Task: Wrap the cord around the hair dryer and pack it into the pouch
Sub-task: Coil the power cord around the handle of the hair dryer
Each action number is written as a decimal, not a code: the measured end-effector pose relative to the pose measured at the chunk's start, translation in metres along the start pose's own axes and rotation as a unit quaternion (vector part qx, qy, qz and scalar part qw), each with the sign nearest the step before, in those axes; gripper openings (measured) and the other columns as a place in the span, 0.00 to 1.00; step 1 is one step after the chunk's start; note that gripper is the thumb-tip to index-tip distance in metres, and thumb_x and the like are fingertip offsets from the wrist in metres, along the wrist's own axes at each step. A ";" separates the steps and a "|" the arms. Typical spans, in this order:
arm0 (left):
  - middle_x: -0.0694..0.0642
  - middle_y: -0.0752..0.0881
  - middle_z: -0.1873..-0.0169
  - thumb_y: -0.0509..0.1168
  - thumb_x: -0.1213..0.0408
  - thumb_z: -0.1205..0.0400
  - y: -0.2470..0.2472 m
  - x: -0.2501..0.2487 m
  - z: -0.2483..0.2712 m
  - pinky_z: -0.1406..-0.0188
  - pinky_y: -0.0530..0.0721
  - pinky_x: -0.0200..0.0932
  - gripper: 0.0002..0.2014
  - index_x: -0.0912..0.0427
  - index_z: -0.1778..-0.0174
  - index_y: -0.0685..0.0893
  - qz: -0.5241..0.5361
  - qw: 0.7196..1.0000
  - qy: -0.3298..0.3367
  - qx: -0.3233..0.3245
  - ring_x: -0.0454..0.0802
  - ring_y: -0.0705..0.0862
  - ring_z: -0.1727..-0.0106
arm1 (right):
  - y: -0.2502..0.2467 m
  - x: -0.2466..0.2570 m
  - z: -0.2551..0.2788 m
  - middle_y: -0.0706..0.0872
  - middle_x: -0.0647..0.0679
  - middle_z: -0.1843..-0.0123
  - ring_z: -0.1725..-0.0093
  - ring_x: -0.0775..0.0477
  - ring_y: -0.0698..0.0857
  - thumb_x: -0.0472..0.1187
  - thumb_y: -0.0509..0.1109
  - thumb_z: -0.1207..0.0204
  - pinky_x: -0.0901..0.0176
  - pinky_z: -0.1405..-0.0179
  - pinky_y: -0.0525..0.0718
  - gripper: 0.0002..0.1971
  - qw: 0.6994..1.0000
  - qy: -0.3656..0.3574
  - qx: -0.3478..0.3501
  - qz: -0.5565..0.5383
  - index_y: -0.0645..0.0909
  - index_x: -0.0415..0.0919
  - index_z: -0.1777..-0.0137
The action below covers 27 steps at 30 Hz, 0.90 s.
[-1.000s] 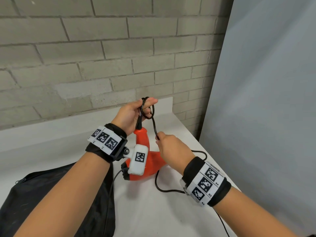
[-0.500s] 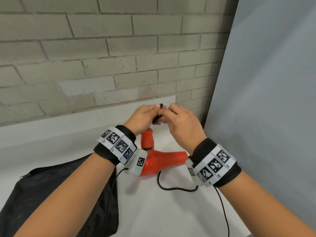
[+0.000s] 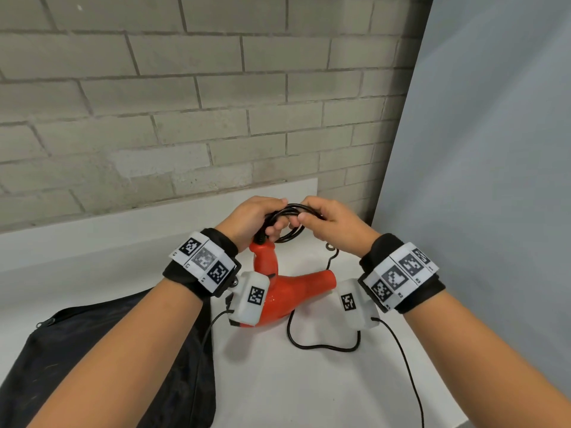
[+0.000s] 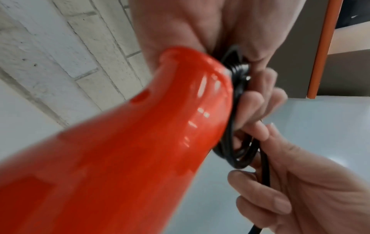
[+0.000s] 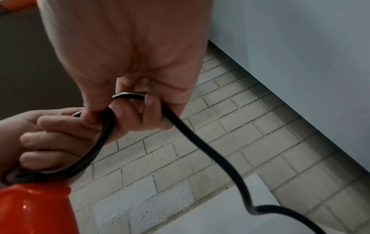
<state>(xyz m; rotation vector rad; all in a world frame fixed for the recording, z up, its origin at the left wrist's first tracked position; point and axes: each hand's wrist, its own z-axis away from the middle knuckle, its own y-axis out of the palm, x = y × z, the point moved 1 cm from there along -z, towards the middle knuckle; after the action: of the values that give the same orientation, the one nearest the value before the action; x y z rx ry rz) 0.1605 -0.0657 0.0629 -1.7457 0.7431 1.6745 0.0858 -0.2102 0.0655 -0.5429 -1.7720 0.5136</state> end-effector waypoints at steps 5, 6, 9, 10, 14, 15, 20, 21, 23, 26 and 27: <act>0.48 0.77 0.83 0.50 0.65 0.15 0.000 -0.001 -0.003 0.81 0.73 0.34 0.19 0.68 0.63 0.82 0.025 0.999 -0.021 0.004 0.40 0.68 0.85 | -0.001 0.000 -0.001 0.78 0.58 0.73 0.76 0.67 0.74 0.36 0.64 0.21 0.78 0.72 0.71 0.12 0.999 -0.004 -0.054 -0.007 0.80 0.47 0.66; 0.47 0.75 0.84 0.49 0.65 0.15 0.000 -0.001 -0.003 0.81 0.72 0.34 0.19 0.68 0.63 0.81 0.038 0.999 -0.024 0.008 0.39 0.66 0.86 | -0.002 0.001 -0.002 0.79 0.59 0.73 0.76 0.68 0.75 0.36 0.65 0.21 0.79 0.72 0.71 0.11 0.998 -0.006 -0.060 -0.009 0.83 0.43 0.65; 0.46 0.69 0.88 0.49 0.64 0.16 0.000 -0.001 -0.003 0.81 0.67 0.34 0.21 0.62 0.69 0.83 0.030 0.999 -0.016 0.007 0.39 0.61 0.87 | -0.004 0.004 -0.005 0.78 0.60 0.83 0.80 0.63 0.72 0.37 0.66 0.22 0.77 0.77 0.68 0.11 0.997 -0.001 -0.072 -0.017 0.87 0.35 0.62; 0.45 0.67 0.89 0.49 0.64 0.16 0.001 -0.001 -0.002 0.82 0.67 0.34 0.22 0.60 0.71 0.82 0.015 1.000 -0.009 0.000 0.39 0.61 0.87 | -0.004 0.003 -0.006 0.79 0.61 0.83 0.80 0.62 0.71 0.38 0.66 0.22 0.75 0.76 0.67 0.11 0.997 0.002 -0.071 -0.019 0.86 0.35 0.61; 0.43 0.66 0.89 0.50 0.64 0.15 -0.001 0.002 0.002 0.82 0.68 0.33 0.18 0.63 0.68 0.78 0.006 1.000 0.001 -0.010 0.39 0.63 0.86 | -0.001 -0.010 -0.007 0.83 0.45 0.66 0.75 0.49 0.71 0.42 0.59 0.18 0.60 0.75 0.72 0.13 0.996 0.005 -0.034 -0.077 0.85 0.41 0.55; 0.43 0.66 0.89 0.50 0.64 0.15 -0.002 0.002 0.003 0.82 0.69 0.32 0.18 0.63 0.68 0.77 0.017 1.000 0.000 -0.014 0.39 0.63 0.86 | 0.001 -0.015 -0.005 0.82 0.46 0.64 0.77 0.54 0.71 0.39 0.56 0.16 0.66 0.76 0.71 0.13 0.994 0.013 -0.039 -0.104 0.83 0.42 0.54; 0.44 0.66 0.89 0.50 0.63 0.15 -0.011 0.004 0.003 0.84 0.69 0.32 0.18 0.63 0.67 0.78 0.073 0.996 -0.002 -0.054 0.37 0.61 0.88 | 0.028 -0.040 0.006 0.81 0.52 0.67 0.75 0.61 0.73 0.39 0.50 0.15 0.69 0.69 0.73 0.12 0.998 0.045 -0.047 0.014 0.76 0.47 0.47; 0.44 0.66 0.89 0.50 0.63 0.15 -0.013 0.004 0.002 0.84 0.69 0.31 0.18 0.63 0.66 0.79 0.077 0.995 0.000 -0.065 0.37 0.61 0.88 | 0.034 -0.041 0.007 0.81 0.50 0.67 0.72 0.61 0.75 0.40 0.49 0.15 0.70 0.66 0.73 0.12 0.998 0.044 -0.040 0.035 0.75 0.44 0.44; 0.44 0.66 0.89 0.50 0.63 0.15 -0.017 0.003 0.001 0.85 0.68 0.31 0.18 0.64 0.65 0.79 0.082 0.993 0.003 -0.089 0.37 0.61 0.88 | 0.043 -0.041 0.009 0.80 0.45 0.67 0.69 0.54 0.76 0.41 0.49 0.15 0.68 0.65 0.75 0.13 0.997 0.041 -0.043 0.050 0.74 0.40 0.42; 0.46 0.66 0.90 0.50 0.63 0.15 -0.024 0.002 0.001 0.86 0.66 0.31 0.18 0.64 0.65 0.79 0.081 0.990 0.004 -0.115 0.38 0.61 0.88 | 0.039 -0.041 0.010 0.78 0.42 0.68 0.67 0.41 0.79 0.41 0.50 0.15 0.50 0.60 0.81 0.13 0.992 0.026 -0.086 0.083 0.75 0.37 0.45; 0.46 0.66 0.90 0.50 0.63 0.15 -0.025 0.002 0.001 0.86 0.65 0.31 0.18 0.64 0.65 0.79 0.077 0.990 0.006 -0.120 0.37 0.61 0.88 | 0.035 -0.040 0.009 0.78 0.43 0.69 0.67 0.40 0.80 0.42 0.51 0.15 0.46 0.60 0.82 0.14 0.989 0.025 -0.099 0.106 0.76 0.36 0.44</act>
<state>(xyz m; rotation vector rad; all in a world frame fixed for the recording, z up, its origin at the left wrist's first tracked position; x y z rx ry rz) 0.1786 -0.0484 0.0618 -1.9024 0.7215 1.9257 0.0897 -0.2075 0.0118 -0.8834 -1.7372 0.4677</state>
